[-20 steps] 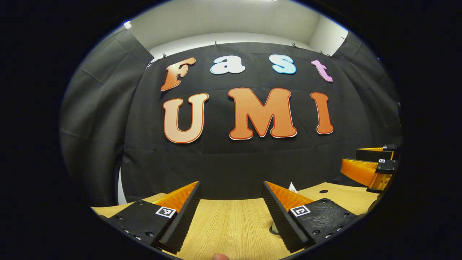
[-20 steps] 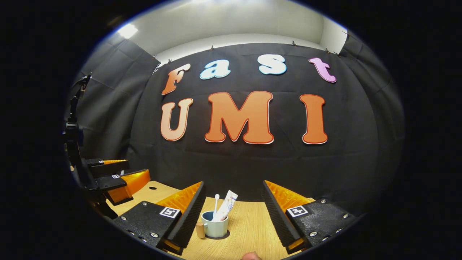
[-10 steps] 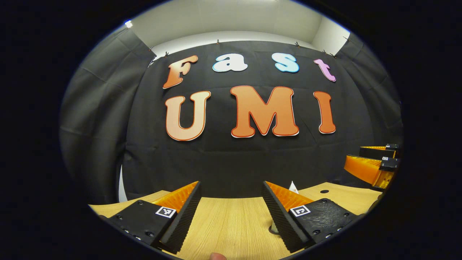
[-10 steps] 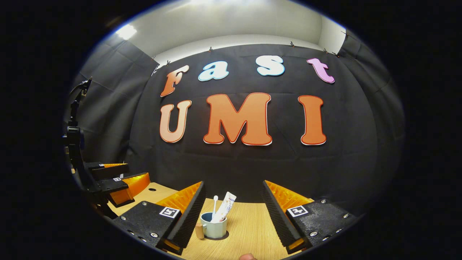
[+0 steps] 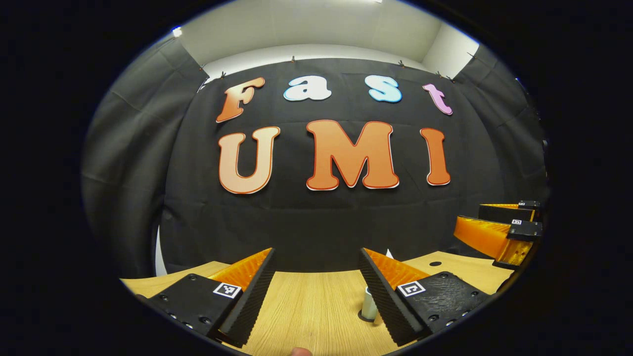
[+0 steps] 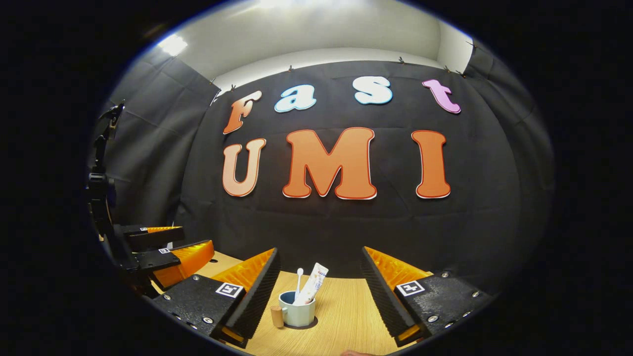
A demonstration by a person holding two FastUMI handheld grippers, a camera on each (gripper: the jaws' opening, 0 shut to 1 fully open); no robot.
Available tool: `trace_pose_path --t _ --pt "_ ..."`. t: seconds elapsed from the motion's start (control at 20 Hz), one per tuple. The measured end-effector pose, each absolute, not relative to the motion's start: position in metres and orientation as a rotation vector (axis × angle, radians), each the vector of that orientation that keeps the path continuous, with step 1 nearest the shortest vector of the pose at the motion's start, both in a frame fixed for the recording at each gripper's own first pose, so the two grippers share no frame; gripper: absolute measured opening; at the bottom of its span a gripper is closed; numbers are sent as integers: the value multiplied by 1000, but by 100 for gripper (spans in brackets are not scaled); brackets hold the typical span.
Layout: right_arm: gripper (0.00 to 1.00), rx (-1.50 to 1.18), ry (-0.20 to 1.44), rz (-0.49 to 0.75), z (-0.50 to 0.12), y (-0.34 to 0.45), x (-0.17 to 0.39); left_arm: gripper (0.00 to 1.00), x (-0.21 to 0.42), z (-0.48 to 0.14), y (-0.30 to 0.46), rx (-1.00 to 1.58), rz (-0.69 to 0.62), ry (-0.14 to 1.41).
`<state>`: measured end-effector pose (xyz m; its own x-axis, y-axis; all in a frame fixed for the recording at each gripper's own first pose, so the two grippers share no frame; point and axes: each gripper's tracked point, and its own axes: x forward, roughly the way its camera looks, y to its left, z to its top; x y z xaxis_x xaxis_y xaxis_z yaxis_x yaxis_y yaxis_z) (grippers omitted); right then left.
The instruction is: Put the toothbrush and toothpaste on the desktop into the cup, then pick up the cup and place it on the coaster on the desktop.
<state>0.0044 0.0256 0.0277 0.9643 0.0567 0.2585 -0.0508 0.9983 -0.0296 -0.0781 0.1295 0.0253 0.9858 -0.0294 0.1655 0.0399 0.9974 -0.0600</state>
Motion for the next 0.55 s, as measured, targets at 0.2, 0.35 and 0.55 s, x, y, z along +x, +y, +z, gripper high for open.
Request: trace_pose_path --t 0.2,0.35,0.55 --pt "97 -10 -260 39 27 20 4 99 -80 24 126 -46 -41 -163" --pt "97 10 -259 38 26 17 2 99 -76 21 127 -60 -41 -154" --pt "97 23 -259 35 24 16 4 100 -76 19 128 -62 -34 -145"
